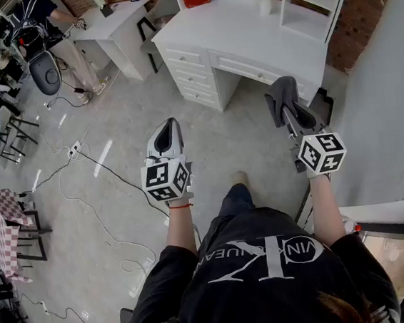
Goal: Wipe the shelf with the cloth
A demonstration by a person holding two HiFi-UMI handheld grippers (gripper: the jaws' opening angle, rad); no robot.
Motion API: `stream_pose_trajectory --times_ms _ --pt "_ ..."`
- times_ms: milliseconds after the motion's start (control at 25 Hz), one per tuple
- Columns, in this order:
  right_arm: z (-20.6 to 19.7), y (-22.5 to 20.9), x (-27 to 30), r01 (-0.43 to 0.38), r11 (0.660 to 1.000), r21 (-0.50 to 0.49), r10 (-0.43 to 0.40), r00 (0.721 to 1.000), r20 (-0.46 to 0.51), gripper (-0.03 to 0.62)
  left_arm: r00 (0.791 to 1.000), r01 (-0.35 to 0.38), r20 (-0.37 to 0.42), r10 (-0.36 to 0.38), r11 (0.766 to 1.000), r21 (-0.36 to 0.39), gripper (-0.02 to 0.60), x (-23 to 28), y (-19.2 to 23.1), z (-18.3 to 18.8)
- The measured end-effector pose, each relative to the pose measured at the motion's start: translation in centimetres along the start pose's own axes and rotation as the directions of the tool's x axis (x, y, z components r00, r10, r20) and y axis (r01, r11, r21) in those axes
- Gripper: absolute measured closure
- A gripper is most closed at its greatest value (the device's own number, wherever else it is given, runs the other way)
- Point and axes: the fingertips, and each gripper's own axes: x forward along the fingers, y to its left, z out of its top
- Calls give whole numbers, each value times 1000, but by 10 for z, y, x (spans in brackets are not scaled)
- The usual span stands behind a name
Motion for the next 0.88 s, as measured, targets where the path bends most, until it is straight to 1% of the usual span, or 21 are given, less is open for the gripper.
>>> stream_pose_trajectory --times_ms 240,480,720,880 --pt "1 -1 4 -4 1000 -1 4 1000 -10 511 1000 -4 -5 4 1000 -4 571 5 -2 1" --pt "-3 -7 1 3 1000 0 -3 1000 -17 511 1000 10 -9 -10 1000 4 571 9 -11 -1" --pt "-5 -12 4 1 1000 8 -1 1000 -19 511 1000 0 -20 0 1000 1 571 11 -9 -3" --pt "-6 -16 15 -7 1000 5 7 1000 -22 511 999 1 -33 -1 1000 -2 571 24 -5 -11"
